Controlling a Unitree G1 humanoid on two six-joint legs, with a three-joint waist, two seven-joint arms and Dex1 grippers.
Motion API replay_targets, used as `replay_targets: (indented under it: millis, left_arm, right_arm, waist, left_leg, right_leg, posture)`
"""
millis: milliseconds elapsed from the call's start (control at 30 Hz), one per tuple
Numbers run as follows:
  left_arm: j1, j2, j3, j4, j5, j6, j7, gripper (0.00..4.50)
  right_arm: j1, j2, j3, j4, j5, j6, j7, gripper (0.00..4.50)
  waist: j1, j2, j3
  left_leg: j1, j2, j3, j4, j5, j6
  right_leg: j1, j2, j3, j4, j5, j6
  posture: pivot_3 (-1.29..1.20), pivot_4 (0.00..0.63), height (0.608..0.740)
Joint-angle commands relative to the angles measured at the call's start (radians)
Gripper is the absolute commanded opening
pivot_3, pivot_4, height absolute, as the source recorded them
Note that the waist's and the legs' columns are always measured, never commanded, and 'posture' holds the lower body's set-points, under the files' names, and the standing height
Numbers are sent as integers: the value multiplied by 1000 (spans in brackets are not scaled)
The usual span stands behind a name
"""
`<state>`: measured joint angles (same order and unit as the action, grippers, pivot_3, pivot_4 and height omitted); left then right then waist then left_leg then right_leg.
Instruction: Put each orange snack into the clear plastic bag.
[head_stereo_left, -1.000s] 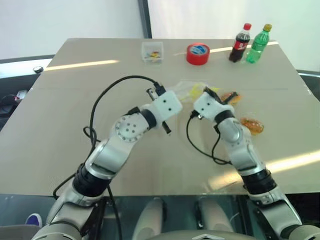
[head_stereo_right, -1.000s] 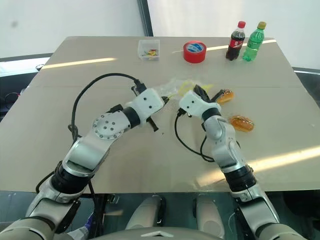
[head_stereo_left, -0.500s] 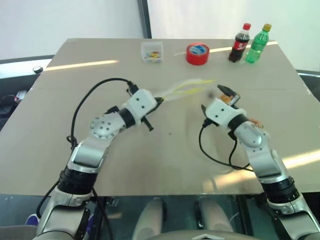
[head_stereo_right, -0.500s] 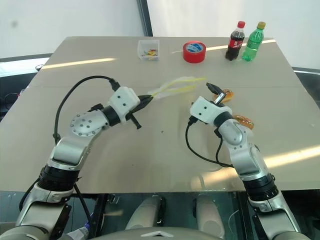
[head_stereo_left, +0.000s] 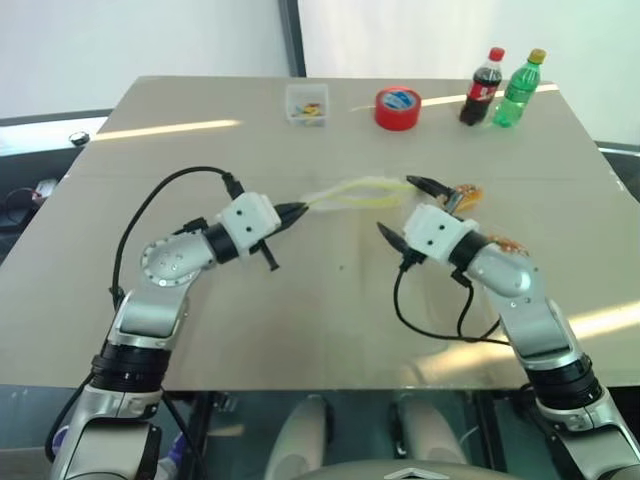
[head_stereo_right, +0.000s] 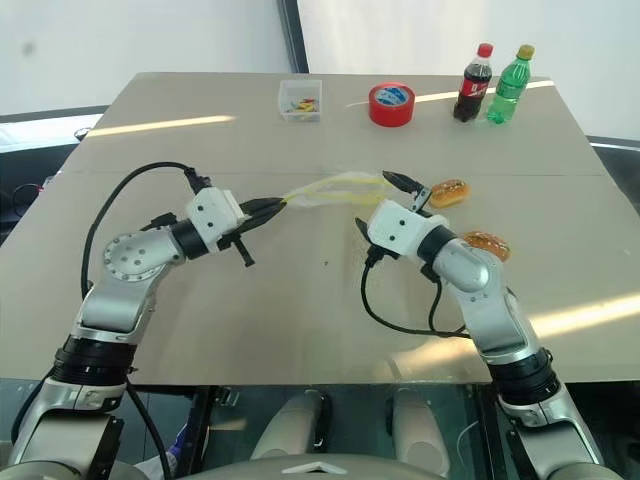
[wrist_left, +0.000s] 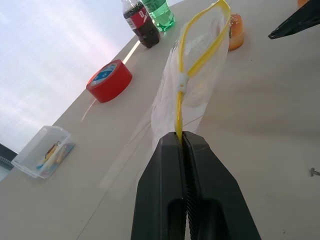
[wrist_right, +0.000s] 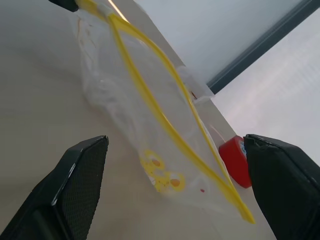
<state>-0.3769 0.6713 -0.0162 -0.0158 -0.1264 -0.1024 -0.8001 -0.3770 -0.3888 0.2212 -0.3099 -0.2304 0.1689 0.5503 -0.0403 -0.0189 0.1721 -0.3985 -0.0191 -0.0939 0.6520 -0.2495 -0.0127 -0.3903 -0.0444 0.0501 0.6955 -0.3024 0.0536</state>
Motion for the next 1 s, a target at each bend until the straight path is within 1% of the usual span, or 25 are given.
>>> replay_targets:
  millis: [33,100,167,200,267,300,367,767,900,933,1000]
  left_arm:
    - [1,9,22,3,5,-38,-1,0]
    - [6,6,18,6,13,-46,1,0]
    - [14,6,12,3,26,-57,4,0]
    - [18,1,12,-1,27,-57,8,0]
    - [23,-5,10,-11,28,-54,11,0]
    - [27,-5,8,-16,32,-62,9,0]
    - [34,-7,9,-25,35,-66,9,0]
    - [68,-29,-3,-105,23,-23,17,0]
    - [89,-40,-28,-136,21,2,1,0]
    - [89,-41,-31,-139,19,7,-1,0]
    - [89,-39,-35,-144,13,18,-6,0]
  right_arm:
    - [-22,27,-35,-73,89,55,26,3566]
    - [-33,37,-36,-82,102,79,23,2687]
    - [-44,52,-33,-91,120,112,20,1706]
    - [-55,63,-23,-86,121,125,15,1308]
    - [-75,81,-5,-66,119,145,5,300]
    - [-86,92,3,-49,115,154,-2,86]
    - [-102,127,3,-8,127,182,-23,86]
    - [-118,163,65,164,85,119,-65,86]
    - [-106,313,-31,197,252,245,-91,86]
    - [-111,313,-31,219,240,224,-101,86]
    - [-130,242,41,275,102,119,-130,86]
  waist:
    - [-1,0,0]
    - [-1,0,0]
    - [-2,0,0]
    - [-1,0,0]
    - [-1,0,0]
    - [-1,0,0]
    - [-1,0,0]
    - [-2,0,0]
    - [-3,0,0]
    - [-2,0,0]
    - [1,0,0]
  left_leg:
    - [0,0,0,0,0,0]
    - [0,0,0,0,0,0]
    - [0,0,0,0,0,0]
    - [0,0,0,0,0,0]
    - [0,0,0,0,0,0]
    - [0,0,0,0,0,0]
    - [0,0,0,0,0,0]
    - [0,0,0,0,0,0]
    - [0,1,0,0,0,0]
    - [0,1,-1,0,0,0]
    - [0,1,0,0,0,0]
  right_leg:
    - [0,0,0,0,0,0]
    - [0,0,0,0,0,0]
    - [0,0,0,0,0,0]
    - [0,0,0,0,0,0]
    - [0,0,0,0,0,0]
    - [0,0,0,0,0,0]
    - [0,0,-1,0,0,0]
    - [0,0,0,0,0,0]
    - [0,0,0,1,0,0]
    - [0,0,0,1,0,0]
    - [0,1,0,1,0,0]
  posture:
    - [0,150,740]
    - [0,150,740]
    - [0,150,740]
    - [0,150,740]
    - [0,150,740]
    - [0,150,740]
    - [0,150,740]
    - [0,150,740]
    - [0,150,740]
    - [0,150,740]
    - [0,150,740]
